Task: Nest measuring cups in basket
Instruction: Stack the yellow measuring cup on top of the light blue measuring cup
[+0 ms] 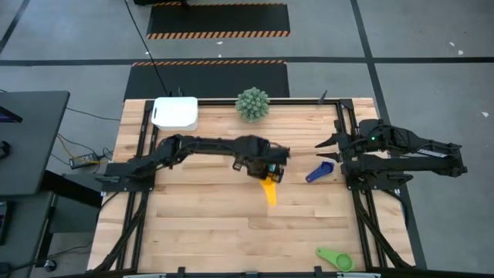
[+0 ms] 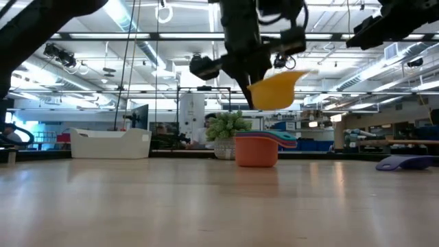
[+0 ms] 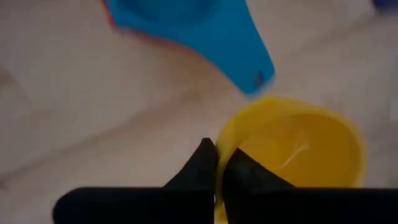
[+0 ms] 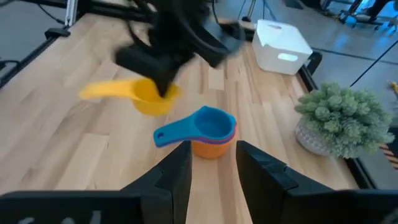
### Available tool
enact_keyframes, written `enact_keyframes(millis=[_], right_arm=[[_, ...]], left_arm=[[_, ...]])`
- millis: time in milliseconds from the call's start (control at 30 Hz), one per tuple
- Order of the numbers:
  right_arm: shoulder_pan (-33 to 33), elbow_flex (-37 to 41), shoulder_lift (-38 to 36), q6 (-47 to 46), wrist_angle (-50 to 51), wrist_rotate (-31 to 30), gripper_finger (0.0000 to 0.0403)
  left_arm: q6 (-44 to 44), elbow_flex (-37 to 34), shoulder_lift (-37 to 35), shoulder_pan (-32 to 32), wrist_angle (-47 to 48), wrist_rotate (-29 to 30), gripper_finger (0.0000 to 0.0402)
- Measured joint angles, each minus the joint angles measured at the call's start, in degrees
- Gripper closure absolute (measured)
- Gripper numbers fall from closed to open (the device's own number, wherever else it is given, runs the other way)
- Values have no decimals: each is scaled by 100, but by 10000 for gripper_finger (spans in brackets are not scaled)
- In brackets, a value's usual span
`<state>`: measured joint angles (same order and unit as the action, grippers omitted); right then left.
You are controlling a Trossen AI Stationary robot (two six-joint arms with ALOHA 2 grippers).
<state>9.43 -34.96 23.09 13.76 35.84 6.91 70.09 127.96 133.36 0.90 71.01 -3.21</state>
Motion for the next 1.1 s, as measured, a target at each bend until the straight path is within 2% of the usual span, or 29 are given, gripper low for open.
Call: enact_keyframes(millis=[367,467,700,867,1100], right_arm=[[0,-67,3,-4,-14,-246,271],[1,-67,3,-4,-13,-265,271],[0,-67,3,-4,-14,-282,271],[0,-67,3,-2,-14,-282,271],[2,-67,3,-3,-16,-282,271]], left_arm=[[-296,0,64,-976,-62,413,391],[-568,-2,65,-1028,-58,293,391],[-582,-2,65,-958,-65,206,391],[-496,-2,65,-962,-82,446,390],[-169,0,123,-963,-113,455,362]])
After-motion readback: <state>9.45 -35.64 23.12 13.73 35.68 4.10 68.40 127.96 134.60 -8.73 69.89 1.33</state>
